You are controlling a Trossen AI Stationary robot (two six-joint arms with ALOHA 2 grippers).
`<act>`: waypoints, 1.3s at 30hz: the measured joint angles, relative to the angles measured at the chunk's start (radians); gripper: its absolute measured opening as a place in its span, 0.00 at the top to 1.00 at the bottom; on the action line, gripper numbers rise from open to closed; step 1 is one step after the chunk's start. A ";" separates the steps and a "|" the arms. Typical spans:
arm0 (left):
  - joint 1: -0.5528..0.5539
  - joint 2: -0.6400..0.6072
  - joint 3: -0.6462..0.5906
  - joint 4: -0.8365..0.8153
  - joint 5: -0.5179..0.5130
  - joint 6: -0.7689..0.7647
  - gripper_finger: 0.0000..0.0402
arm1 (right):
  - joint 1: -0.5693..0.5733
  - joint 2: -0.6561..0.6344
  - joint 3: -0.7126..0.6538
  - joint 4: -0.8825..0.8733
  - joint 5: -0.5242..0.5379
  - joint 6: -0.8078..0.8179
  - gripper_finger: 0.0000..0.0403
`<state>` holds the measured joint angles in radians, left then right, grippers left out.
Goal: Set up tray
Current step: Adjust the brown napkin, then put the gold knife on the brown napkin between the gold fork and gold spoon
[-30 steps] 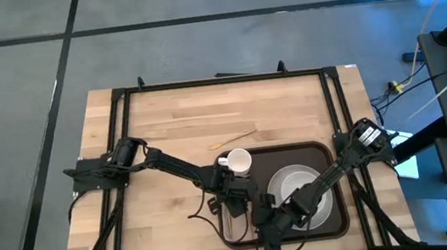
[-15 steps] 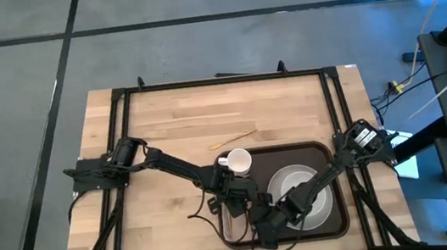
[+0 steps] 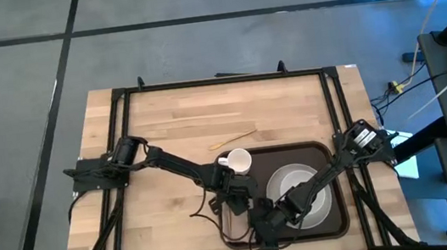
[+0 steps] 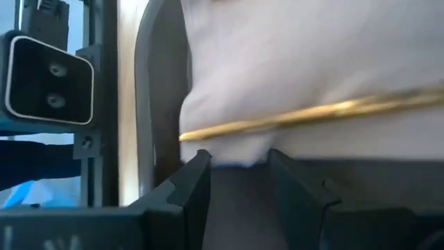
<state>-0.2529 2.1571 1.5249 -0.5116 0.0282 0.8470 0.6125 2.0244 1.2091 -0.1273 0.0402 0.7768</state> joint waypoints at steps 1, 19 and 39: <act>-0.001 0.000 0.000 0.004 -0.006 0.001 0.99 | 0.000 -0.004 0.001 -0.009 -0.003 0.007 0.64; -0.044 -0.114 -0.003 -0.086 -0.044 -0.108 0.97 | 0.001 -0.052 0.128 -0.215 0.016 0.091 0.64; -0.046 -0.592 0.000 -0.258 -0.174 -0.775 0.96 | -0.032 -0.126 0.496 -0.997 0.222 0.393 0.64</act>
<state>-0.2993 1.5648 1.5249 -0.7696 -0.1454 0.0718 0.5805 1.8987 1.7052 -1.1241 0.2619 1.1697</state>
